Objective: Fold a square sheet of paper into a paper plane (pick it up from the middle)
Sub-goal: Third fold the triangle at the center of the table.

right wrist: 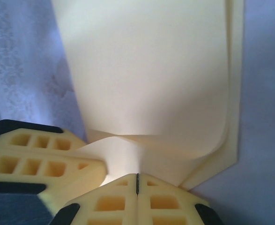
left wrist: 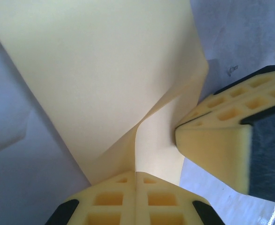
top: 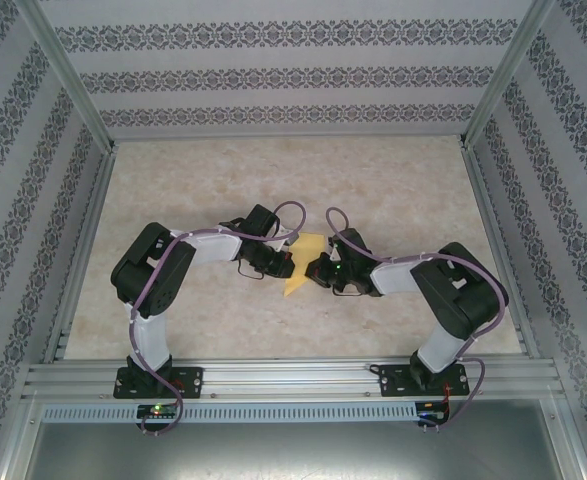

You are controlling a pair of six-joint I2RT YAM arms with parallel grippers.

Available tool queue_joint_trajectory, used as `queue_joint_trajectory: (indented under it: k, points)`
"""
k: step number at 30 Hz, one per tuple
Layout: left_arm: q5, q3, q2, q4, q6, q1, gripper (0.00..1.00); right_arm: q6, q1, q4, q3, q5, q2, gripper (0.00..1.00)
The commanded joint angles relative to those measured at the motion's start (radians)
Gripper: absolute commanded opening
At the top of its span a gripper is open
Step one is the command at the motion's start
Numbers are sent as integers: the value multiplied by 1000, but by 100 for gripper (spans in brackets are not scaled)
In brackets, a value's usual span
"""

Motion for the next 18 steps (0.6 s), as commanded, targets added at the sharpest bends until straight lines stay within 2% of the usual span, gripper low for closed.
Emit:
queue_joint_trajectory:
  k: [1,11,18]
  points:
    - [-30,-2,42,-57,28,-8,1,-10,-7,29,-32,6,26,0]
    - [-30,-1,41,-55,28,-8,1,-39,-25,-54,20,6,-102,0]
    - [-27,0,42,-56,28,-8,1,-41,-58,-16,15,-11,-35,0]
